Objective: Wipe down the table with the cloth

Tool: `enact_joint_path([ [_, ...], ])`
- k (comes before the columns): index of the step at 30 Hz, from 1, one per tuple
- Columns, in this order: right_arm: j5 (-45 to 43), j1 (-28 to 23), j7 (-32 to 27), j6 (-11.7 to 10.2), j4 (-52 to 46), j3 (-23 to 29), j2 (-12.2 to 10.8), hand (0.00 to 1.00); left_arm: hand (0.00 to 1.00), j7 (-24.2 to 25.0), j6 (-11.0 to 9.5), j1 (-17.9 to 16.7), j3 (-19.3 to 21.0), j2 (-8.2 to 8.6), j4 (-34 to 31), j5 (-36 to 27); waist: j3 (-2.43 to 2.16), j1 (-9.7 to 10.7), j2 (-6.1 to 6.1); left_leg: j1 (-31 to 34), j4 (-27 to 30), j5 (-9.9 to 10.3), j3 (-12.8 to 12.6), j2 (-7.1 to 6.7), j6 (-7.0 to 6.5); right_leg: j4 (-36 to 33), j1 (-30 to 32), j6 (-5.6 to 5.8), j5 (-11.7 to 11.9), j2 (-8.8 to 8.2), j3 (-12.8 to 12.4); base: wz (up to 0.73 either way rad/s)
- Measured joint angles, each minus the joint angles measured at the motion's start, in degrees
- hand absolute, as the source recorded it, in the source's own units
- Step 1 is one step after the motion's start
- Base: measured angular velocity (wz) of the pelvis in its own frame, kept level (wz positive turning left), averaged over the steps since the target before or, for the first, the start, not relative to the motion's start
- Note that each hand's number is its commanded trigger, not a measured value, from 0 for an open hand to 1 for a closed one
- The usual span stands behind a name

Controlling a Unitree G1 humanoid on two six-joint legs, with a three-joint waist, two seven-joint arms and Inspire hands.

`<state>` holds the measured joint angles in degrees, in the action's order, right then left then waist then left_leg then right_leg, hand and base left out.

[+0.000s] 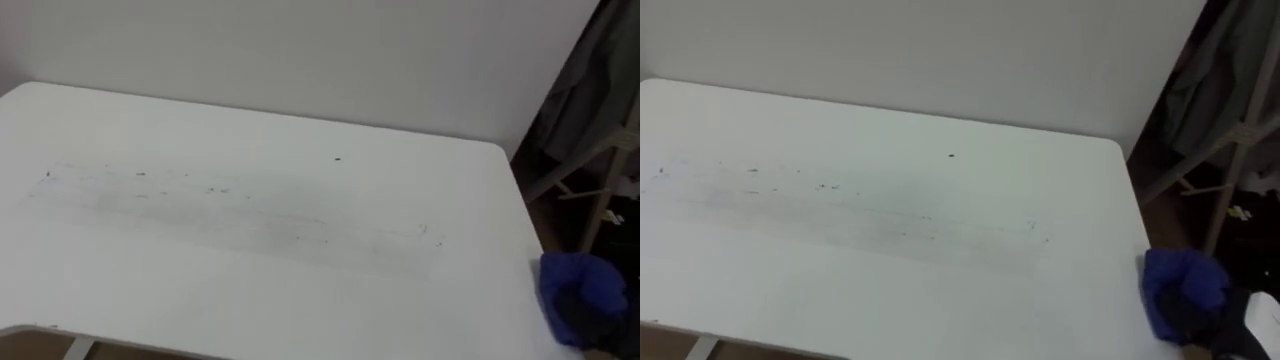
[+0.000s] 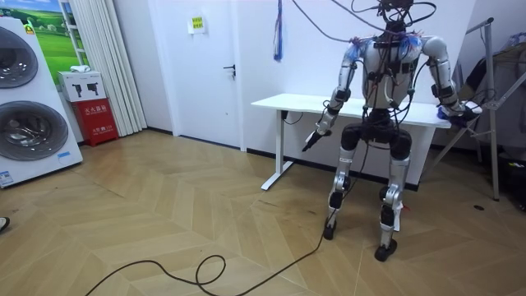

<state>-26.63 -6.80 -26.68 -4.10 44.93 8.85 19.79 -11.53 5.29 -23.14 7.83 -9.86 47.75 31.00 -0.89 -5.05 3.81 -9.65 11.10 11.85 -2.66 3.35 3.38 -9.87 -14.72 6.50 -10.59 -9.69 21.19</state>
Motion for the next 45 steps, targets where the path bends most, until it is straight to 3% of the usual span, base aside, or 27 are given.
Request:
enact_joint_path([
  [8,-7.4,-2.7,-1.4,2.1,-7.5,-1.4,0.0,1.0,0.0,0.1,-0.3,-1.7,-0.9,-0.2,0.0,0.7,0.2,0.1,-0.03,-0.1,-1.8,0.0,-0.2,0.0,-0.04,0.1,1.7,-0.02,0.0,0.21,-0.7,-0.11],
  [12,-10.0,-3.8,-2.3,3.0,-10.7,-2.1,0.0,1.0,0.0,1.0,-0.3,-2.2,-1.6,-0.22,0.1,0.7,0.65,0.0,-0.12,-0.1,-1.9,0.0,-0.2,0.0,-0.04,0.2,1.8,-0.01,0.0,0.24,-0.7,-0.02],
  [16,-12.3,-3.9,-2.1,4.2,-14.9,-5.8,0.0,1.0,0.0,1.0,-0.4,-1.6,-2.6,-0.27,0.1,0.1,1.1,-0.9,-0.06,0.1,-2.6,0.0,-0.2,0.07,-0.04,0.2,2.8,-0.01,0.0,0.47,-1.7,-0.11],
  [20,-17.9,-4.1,0.8,4.6,-21.6,-10.6,0.0,1.0,0.0,0.9,-0.5,-0.5,-4.1,-0.43,0.1,0.3,1.05,-1.6,-0.19,0.3,-2.7,0.0,-0.3,0.2,-0.04,0.1,3.1,-0.04,0.0,0.67,-2.2,-0.06],
  [21,-18.8,-4.1,1.2,4.6,-23.0,-11.7,0.0,1.0,0.0,0.9,-0.5,-0.4,-4.5,-0.45,0.1,0.3,1.16,-1.7,0.07,0.5,-2.7,0.0,-0.3,0.21,-0.04,0.1,3.4,-0.04,0.0,0.67,-2.2,0.0],
  [22,-20.4,-4.1,2.4,4.5,-25.6,-14.0,-0.2,1.0,0.0,1.0,-0.6,-0.1,-5.2,-0.47,0.1,0.1,0.92,-2.0,-0.23,1.0,-2.4,0.0,-0.3,0.23,-0.04,0.1,3.8,-0.05,0.0,0.69,-2.2,0.0],
  [23,-21.5,-4.1,3.1,3.6,-27.7,-16.2,-0.2,1.0,0.0,1.1,-0.7,0.7,-6.0,-0.63,-0.5,0.1,1.24,-2.5,-0.21,1.0,-2.3,0.0,-0.3,0.23,-0.05,0.1,3.9,-0.07,0.0,0.7,-2.3,0.0],
  [26,-23.3,-3.8,4.4,2.1,-30.5,-21.1,-0.1,1.0,0.0,1.2,-1.9,1.3,-7.2,-1.07,-1.7,0.0,1.22,-4.1,0.0,1.0,-2.4,0.0,-0.3,0.22,-0.06,0.2,3.9,-0.07,0.0,0.7,-2.4,0.0],
  [30,-25.3,-3.5,6.4,0.8,-32.9,-23.7,-0.1,0.98,0.0,1.1,-3.2,2.2,-7.3,-1.08,-1.7,0.0,1.18,-5.2,-0.03,1.0,-2.4,0.0,-0.3,0.21,-0.06,0.3,3.8,-0.06,0.0,0.72,-2.4,0.02],
  [31,-25.4,-3.3,6.9,0.7,-33.3,-24.1,-0.1,0.52,0.0,1.0,-3.3,2.2,-7.4,-1.1,-1.7,0.0,1.18,-5.5,-0.03,1.0,-2.4,0.0,-0.3,0.21,-0.06,0.3,3.8,-0.06,0.0,0.73,-2.4,0.0],
  [32,-25.4,-3.3,7.2,0.4,-33.6,-24.1,-0.1,0.0,0.0,0.9,-3.3,2.3,-7.5,-1.1,-1.7,0.0,1.16,-5.6,-0.01,0.9,-2.4,0.0,-0.3,0.21,-0.06,0.3,3.8,-0.06,0.0,0.73,-2.4,0.0],
  [45,-21.9,-3.3,10.7,0.4,-33.6,-24.6,-0.3,0.0,0.0,0.9,-3.3,2.3,-7.6,-1.26,1.8,-0.1,1.09,-6.0,0.42,0.5,-2.4,0.0,-0.4,0.22,-0.06,0.3,3.6,-0.05,0.0,0.75,-2.5,0.0],
])
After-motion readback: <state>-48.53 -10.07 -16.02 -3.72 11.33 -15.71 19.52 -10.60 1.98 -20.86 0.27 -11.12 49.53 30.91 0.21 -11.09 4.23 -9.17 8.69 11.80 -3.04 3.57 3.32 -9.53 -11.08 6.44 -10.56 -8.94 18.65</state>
